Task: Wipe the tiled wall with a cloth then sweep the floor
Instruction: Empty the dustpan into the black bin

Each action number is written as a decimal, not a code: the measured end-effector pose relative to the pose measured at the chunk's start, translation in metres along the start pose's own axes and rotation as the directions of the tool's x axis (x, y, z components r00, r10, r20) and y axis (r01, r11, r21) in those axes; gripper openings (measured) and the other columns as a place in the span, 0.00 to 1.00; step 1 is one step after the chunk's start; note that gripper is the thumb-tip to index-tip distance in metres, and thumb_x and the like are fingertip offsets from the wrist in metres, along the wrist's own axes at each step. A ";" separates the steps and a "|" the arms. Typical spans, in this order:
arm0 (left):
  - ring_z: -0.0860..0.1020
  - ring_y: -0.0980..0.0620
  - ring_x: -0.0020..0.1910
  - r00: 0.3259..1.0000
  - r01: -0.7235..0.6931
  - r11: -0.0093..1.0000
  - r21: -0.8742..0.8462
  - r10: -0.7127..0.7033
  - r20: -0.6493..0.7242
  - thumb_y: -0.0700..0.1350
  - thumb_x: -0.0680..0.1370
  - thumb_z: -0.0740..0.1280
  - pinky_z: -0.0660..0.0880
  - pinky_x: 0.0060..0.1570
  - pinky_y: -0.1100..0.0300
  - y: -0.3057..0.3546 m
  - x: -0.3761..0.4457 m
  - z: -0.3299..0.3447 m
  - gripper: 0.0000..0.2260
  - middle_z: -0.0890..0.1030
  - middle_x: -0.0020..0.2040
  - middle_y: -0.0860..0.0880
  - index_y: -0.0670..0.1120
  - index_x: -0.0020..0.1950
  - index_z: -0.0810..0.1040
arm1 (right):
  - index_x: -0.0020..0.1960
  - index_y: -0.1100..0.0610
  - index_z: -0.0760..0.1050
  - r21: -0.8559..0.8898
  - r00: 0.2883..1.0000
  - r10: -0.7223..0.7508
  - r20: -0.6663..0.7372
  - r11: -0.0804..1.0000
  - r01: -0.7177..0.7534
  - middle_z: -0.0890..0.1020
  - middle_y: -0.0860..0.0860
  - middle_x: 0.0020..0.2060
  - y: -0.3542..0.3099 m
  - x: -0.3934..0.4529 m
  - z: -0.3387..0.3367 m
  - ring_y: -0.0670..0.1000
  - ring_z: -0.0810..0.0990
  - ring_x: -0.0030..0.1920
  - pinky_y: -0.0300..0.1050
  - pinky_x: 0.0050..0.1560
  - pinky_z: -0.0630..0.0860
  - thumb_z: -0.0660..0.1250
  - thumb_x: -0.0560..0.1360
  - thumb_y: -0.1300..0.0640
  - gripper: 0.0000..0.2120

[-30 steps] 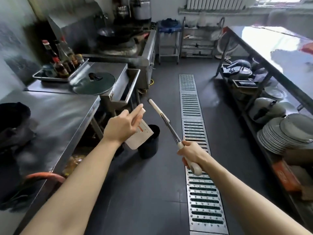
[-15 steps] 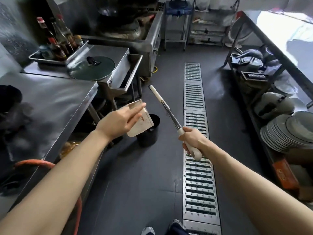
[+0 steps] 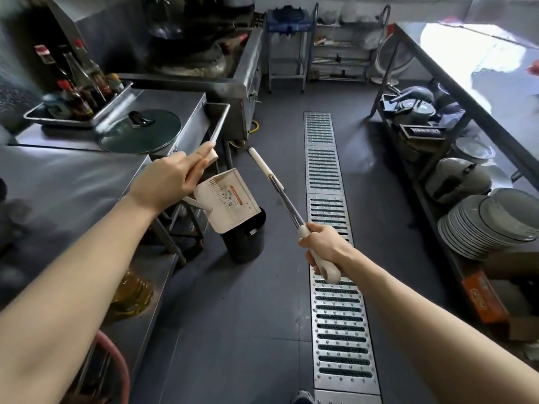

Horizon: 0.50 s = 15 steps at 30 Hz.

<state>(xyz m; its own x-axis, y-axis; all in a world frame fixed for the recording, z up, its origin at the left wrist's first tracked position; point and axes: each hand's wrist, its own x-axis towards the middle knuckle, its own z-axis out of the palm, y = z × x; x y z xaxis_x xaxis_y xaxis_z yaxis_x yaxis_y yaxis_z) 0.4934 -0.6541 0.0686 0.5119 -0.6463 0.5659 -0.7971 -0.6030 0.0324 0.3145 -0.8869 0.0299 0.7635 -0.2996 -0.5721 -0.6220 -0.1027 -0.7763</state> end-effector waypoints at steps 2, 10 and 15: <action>0.77 0.38 0.27 0.995 -0.095 0.995 -0.017 0.095 0.025 0.56 0.82 0.48 0.75 0.23 0.48 0.003 0.005 0.000 0.22 0.77 0.34 0.38 0.47 0.69 0.69 | 0.64 0.62 0.68 0.009 1.000 -0.006 -0.003 1.000 0.006 0.69 0.55 0.29 -0.002 0.005 -0.002 0.47 0.68 0.20 0.34 0.19 0.65 0.56 0.79 0.64 0.14; 0.77 0.43 0.24 0.919 -0.236 0.968 -0.079 0.249 0.307 0.59 0.80 0.46 0.74 0.21 0.55 0.051 -0.047 0.055 0.24 0.79 0.35 0.45 0.51 0.68 0.71 | 0.64 0.60 0.68 0.037 1.000 0.018 -0.007 0.999 -0.018 0.69 0.54 0.32 0.003 0.014 -0.006 0.48 0.69 0.23 0.33 0.18 0.66 0.57 0.79 0.64 0.15; 0.74 0.47 0.62 0.654 0.350 0.898 -0.265 -0.031 0.756 0.64 0.75 0.60 0.69 0.63 0.52 0.074 -0.051 0.062 0.25 0.77 0.63 0.48 0.56 0.70 0.68 | 0.66 0.61 0.67 0.038 0.999 0.039 -0.012 0.999 -0.038 0.69 0.55 0.32 0.006 0.013 -0.007 0.47 0.69 0.22 0.33 0.18 0.66 0.57 0.78 0.64 0.16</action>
<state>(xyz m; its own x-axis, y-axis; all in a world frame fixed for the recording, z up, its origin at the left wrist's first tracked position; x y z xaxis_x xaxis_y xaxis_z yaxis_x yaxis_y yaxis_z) 0.4282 -0.6947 -0.0086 0.6016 -0.7574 -0.2541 -0.6220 -0.6436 0.4459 0.3195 -0.8984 0.0203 0.7367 -0.3151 -0.5983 -0.6436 -0.0552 -0.7634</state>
